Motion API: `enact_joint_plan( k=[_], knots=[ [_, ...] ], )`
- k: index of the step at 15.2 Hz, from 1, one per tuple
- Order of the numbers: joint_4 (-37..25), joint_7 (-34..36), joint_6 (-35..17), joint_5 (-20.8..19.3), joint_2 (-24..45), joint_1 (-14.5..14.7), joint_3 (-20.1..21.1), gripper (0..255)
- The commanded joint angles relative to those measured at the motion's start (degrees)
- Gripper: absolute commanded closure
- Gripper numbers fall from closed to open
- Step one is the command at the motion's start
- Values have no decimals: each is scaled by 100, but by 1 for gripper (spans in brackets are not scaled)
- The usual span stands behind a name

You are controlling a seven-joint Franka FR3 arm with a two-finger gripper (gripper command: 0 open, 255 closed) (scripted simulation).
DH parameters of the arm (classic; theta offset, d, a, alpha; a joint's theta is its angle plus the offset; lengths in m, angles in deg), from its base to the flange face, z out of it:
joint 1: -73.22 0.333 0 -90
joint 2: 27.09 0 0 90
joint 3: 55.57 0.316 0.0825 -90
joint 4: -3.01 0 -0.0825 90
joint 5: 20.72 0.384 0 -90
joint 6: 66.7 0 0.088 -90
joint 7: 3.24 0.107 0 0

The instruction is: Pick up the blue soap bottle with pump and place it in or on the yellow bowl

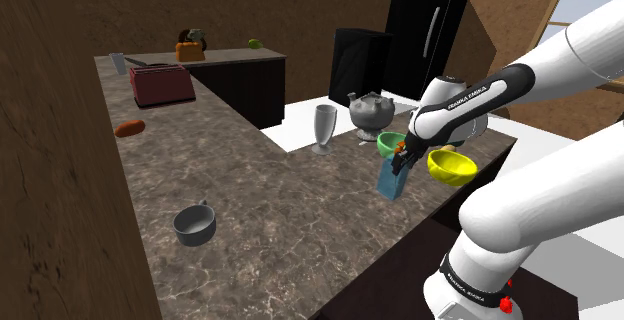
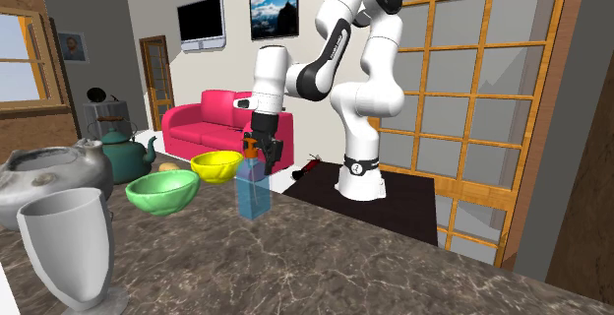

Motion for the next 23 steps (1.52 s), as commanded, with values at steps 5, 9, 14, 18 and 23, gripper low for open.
enact_joint_plan(
  k=[5, 9, 14, 18, 23],
  knots=[
    [6, 3, -1, -2, 1, -2, 1, 255],
    [-50, 6, 253, 17, -200, -20, 55, 255],
    [-208, 11, 862, 85, -655, -41, 191, 255],
    [-365, 10, 1319, 155, -959, -39, 295, 255],
    [-594, 5, 1852, 252, -1267, -22, 419, 255]
  ],
)
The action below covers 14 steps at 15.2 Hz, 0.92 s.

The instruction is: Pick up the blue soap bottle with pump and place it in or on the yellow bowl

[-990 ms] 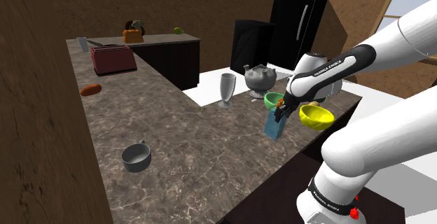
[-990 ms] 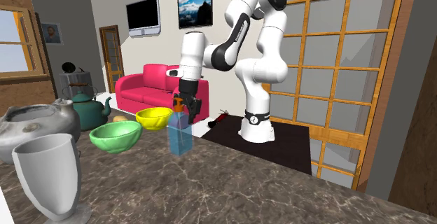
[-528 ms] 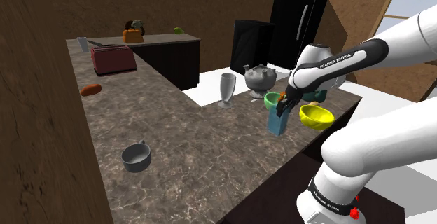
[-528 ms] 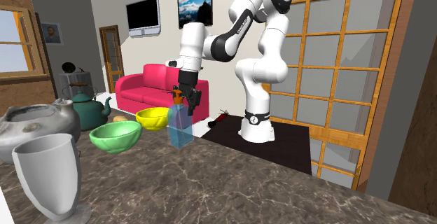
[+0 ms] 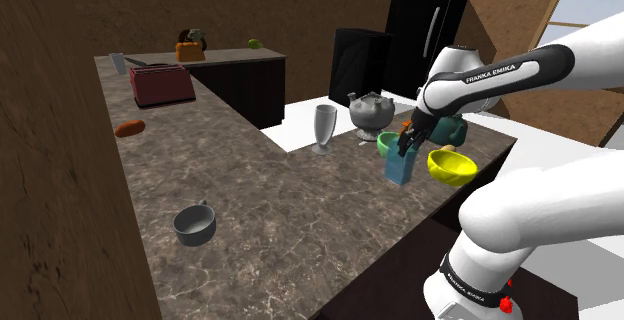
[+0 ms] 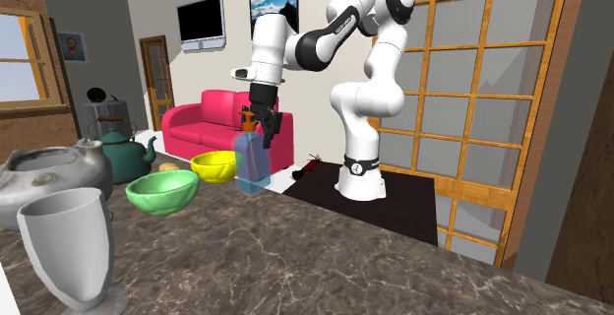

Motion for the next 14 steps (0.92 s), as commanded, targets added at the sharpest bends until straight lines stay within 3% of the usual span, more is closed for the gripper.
enact_joint_plan(
  k=[1, 14],
  knots=[
    [-107, 3, 230, 45, -123, 13, 58, 255],
    [-867, -17, 1430, 299, -572, 101, 344, 255]
  ],
)
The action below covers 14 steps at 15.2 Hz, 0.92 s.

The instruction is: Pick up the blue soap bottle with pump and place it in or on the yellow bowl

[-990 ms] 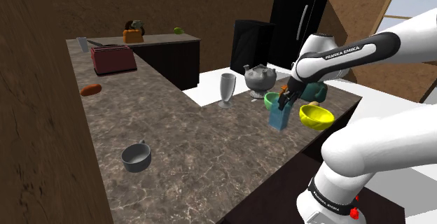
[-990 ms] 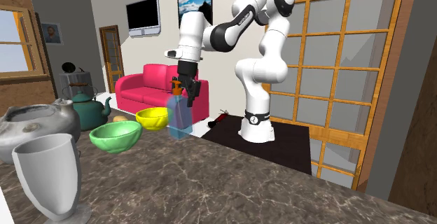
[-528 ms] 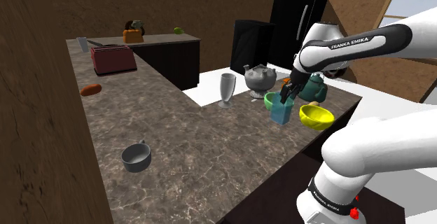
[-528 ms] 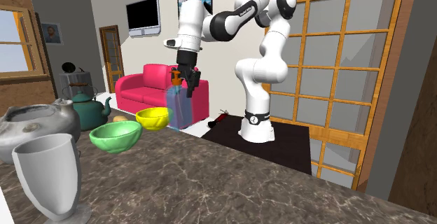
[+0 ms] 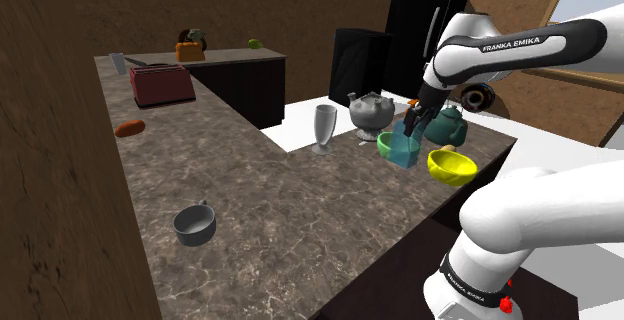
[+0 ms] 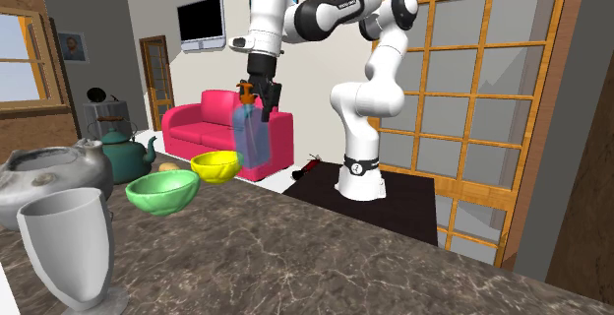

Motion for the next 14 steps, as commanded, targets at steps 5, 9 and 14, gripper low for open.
enact_joint_plan(
  k=[5, 9, 14],
  knots=[
    [-366, -305, 338, -54, -12, -85, -193, 255],
    [-720, -906, 374, -250, 214, -233, -746, 255],
    [-1299, -1657, 394, -375, 631, -275, -1454, 255]
  ],
)
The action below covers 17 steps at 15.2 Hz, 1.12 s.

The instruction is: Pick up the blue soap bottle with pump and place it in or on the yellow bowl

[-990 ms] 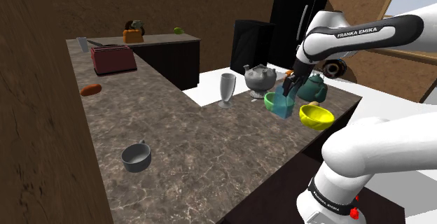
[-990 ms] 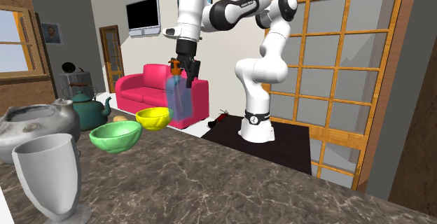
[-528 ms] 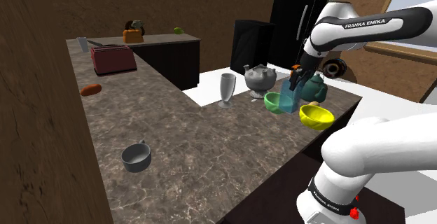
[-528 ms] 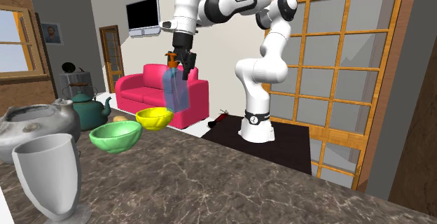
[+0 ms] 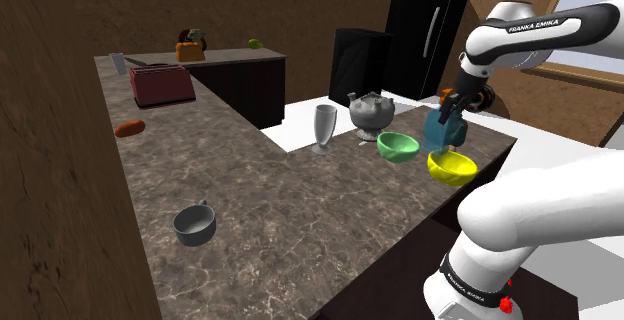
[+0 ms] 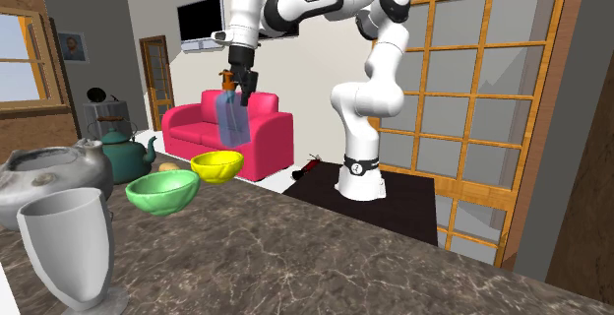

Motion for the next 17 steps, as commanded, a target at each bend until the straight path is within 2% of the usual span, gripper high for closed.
enact_joint_plan(
  k=[1, 6, 11, 17],
  knots=[
    [-281, -317, 13, -20, 202, 21, -296, 255],
    [-1024, -1096, 28, 61, 767, 202, -1083, 255],
    [-1932, -1990, 64, 406, 1501, 634, -2080, 255],
    [-1578, -2051, -411, 407, 1620, 697, -2300, 255]
  ],
)
